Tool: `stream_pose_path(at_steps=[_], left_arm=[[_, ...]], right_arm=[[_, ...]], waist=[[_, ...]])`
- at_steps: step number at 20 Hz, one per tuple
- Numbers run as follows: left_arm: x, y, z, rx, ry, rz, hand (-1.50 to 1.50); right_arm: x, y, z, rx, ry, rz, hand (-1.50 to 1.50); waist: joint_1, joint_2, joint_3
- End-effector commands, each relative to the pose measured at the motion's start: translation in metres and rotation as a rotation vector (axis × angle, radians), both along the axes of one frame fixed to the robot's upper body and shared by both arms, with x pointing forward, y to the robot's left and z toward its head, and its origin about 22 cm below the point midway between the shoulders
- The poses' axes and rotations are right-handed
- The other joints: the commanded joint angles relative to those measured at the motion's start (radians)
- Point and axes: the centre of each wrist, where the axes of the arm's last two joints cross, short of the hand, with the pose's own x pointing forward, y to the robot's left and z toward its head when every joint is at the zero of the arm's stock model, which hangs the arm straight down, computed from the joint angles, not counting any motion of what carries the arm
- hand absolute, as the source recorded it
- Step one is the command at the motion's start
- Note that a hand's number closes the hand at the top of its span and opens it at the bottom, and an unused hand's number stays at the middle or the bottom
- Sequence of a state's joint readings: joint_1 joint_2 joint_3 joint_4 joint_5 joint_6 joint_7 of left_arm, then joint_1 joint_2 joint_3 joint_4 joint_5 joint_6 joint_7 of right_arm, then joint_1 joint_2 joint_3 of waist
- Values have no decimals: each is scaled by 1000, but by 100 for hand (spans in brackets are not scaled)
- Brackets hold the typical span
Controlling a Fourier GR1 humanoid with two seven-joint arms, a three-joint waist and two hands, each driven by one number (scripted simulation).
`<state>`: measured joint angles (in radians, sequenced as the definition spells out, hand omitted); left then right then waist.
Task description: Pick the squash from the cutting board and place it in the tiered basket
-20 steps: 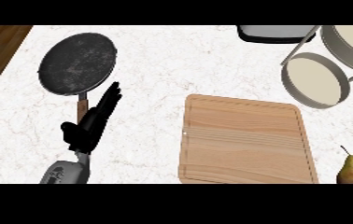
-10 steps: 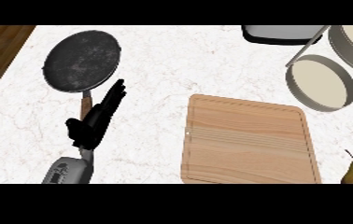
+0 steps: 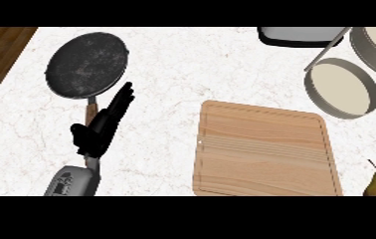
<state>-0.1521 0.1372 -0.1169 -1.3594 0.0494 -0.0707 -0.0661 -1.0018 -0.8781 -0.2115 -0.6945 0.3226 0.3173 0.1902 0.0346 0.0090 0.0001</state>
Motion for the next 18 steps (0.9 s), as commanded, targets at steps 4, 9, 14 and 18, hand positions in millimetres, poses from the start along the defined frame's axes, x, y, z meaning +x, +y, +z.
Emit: stream_pose_path(at_steps=[4,9,14,18], left_arm=[[-3,11,3,-3,-9,14,0],[-4,18,-7,-9,-14,5,0],[-12,-2,-14,4,7,13,0],[0,12,1,-16,8,9,0]], right_arm=[[33,35,-5,92,19,76,150],[51,58,-35,204,38,88,150],[55,54,-48,439,238,4,150],[48,36,-33,566,225,-7,-150]], waist=[[-8,-3,0],[-8,-1,0],[-19,-7,0],[-12,-3,0]])
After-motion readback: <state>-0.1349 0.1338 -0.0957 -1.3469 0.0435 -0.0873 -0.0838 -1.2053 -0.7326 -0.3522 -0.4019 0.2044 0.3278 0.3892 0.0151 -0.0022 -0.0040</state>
